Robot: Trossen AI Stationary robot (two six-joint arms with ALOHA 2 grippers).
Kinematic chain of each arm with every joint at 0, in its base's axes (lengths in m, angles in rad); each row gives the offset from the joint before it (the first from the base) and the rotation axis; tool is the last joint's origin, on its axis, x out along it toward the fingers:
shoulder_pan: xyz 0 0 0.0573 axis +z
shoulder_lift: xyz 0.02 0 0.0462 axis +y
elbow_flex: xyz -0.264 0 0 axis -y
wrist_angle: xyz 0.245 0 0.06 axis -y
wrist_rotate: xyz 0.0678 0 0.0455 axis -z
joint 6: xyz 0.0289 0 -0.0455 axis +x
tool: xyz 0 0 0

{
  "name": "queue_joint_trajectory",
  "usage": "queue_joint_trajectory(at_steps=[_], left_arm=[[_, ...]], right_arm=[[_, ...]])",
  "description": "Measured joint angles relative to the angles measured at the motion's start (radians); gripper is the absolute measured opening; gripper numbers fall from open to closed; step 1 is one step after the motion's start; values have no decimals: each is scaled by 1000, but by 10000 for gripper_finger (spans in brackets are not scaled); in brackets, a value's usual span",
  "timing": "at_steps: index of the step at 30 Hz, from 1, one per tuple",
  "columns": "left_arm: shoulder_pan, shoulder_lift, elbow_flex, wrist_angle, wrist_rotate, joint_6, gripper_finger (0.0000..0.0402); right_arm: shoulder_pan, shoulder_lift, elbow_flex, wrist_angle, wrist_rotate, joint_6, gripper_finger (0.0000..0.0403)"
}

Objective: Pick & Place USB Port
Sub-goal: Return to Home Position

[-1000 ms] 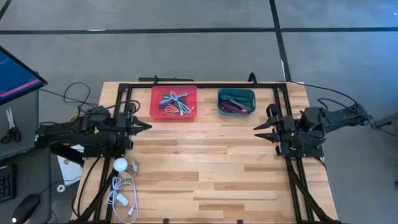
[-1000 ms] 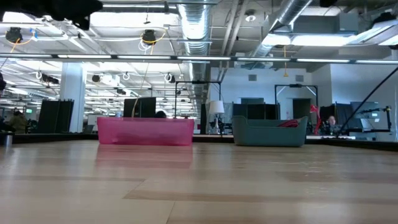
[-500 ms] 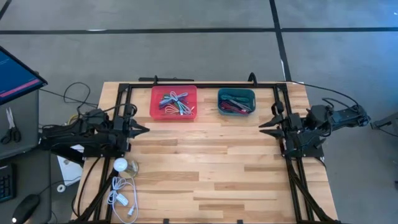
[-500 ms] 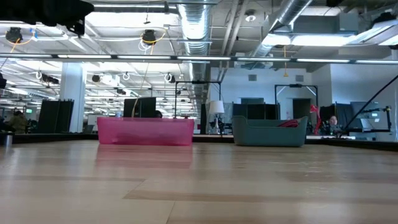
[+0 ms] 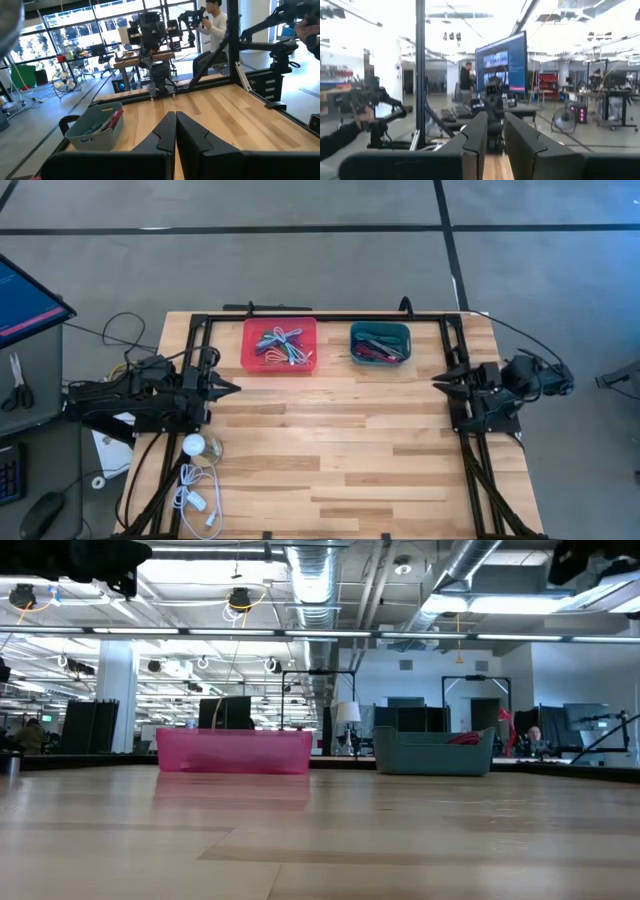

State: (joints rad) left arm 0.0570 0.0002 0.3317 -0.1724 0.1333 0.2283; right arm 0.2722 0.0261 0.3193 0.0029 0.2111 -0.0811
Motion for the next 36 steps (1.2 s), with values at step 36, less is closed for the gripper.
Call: queue_joint_trajectory(at_steps=[36], left_arm=[[0, 0, -106, 7, 0, -27, 11]], right_arm=[[0, -22, -246, 114, 3, -6, 58]])
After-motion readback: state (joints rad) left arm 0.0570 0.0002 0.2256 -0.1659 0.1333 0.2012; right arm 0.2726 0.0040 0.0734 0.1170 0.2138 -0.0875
